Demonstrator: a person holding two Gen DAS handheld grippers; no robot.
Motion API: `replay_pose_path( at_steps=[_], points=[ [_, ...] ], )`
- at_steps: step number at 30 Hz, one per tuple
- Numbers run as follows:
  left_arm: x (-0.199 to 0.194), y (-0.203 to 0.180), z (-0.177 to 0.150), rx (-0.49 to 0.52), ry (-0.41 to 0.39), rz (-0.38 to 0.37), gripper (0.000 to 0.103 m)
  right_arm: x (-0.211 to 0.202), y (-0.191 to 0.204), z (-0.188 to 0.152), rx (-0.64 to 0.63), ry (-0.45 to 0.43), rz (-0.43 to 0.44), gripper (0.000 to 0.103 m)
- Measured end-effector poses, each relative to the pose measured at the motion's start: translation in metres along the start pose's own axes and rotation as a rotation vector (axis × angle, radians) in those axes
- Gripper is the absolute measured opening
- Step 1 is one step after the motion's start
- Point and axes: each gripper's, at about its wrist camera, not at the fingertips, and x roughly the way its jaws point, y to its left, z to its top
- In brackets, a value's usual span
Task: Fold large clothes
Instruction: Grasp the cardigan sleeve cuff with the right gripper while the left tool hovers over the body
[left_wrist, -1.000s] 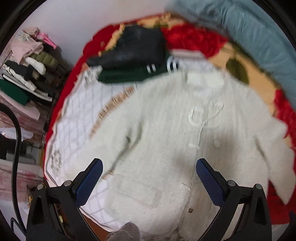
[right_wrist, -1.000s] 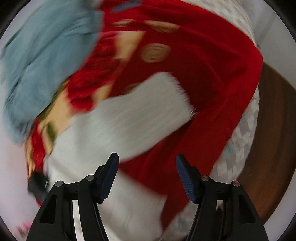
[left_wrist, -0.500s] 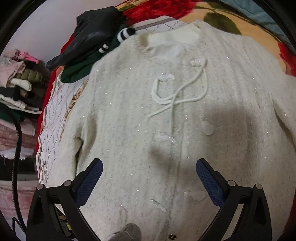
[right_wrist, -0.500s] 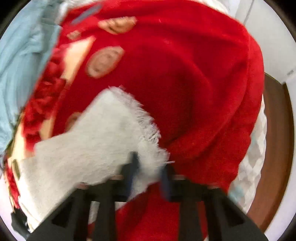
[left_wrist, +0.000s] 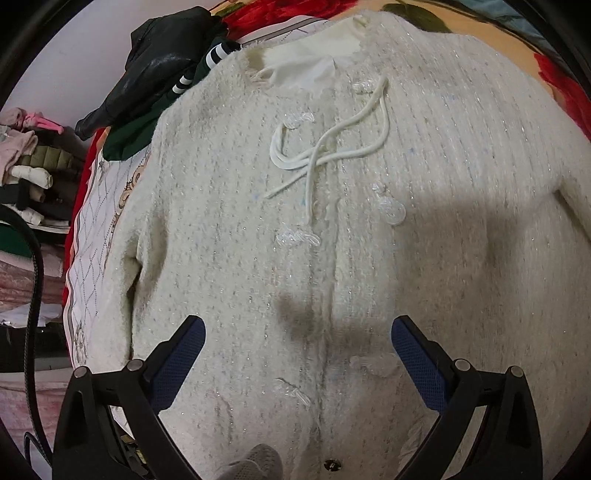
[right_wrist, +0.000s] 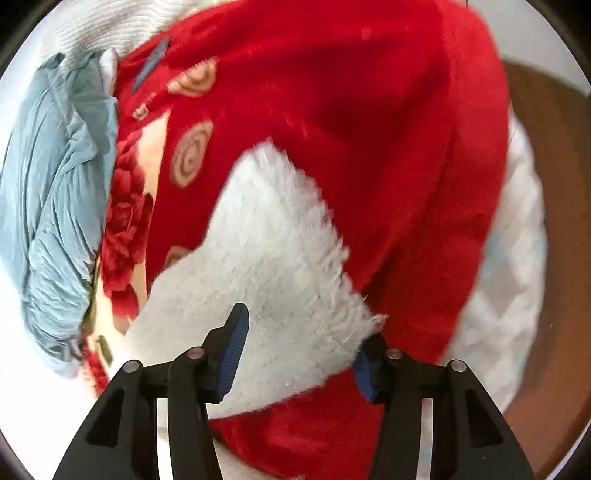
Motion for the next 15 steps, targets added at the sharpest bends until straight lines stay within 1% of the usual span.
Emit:
replay_pose_path(
  at_steps=[1,2,3,4,5,6,7,11,13,15],
  points=[
    [0.001,0.0,0.0,-0.002,0.001,0.001,0.103,0.009,-0.002,0.001,0.015,0.019,0.004,0.054],
    [0.003,0.0,-0.001,-0.006,0.001,0.002,0.103,0.015,0.0,0.005,0.033,0.017,0.008,0.054],
    [0.003,0.0,-0.002,-0.009,0.0,0.003,0.103,0.017,0.002,0.004,0.044,-0.005,0.015,0.052],
    [0.004,0.001,-0.003,-0.013,-0.001,0.005,0.103,0.015,0.006,0.002,0.039,-0.048,-0.004,0.04],
    [0.005,0.004,-0.002,-0.019,-0.003,0.009,0.103,0.013,0.012,0.0,0.03,-0.09,-0.035,0.034],
    [0.005,0.006,-0.002,-0.026,-0.005,0.011,0.103,0.007,0.014,-0.006,0.022,-0.116,-0.056,0.022],
    [0.005,0.01,-0.002,-0.033,-0.008,0.014,0.103,-0.008,0.011,-0.019,0.004,-0.146,-0.076,0.012],
    [0.006,0.026,-0.001,-0.068,-0.01,0.013,0.103,-0.036,0.051,-0.039,-0.135,-0.251,-0.164,0.01],
    [0.006,0.036,-0.001,-0.084,-0.004,0.005,0.103,-0.053,0.071,-0.048,-0.19,-0.294,-0.162,0.01],
    [0.005,0.048,-0.001,-0.106,-0.004,-0.004,0.103,-0.069,0.095,-0.059,-0.254,-0.328,-0.135,0.01]
  ],
)
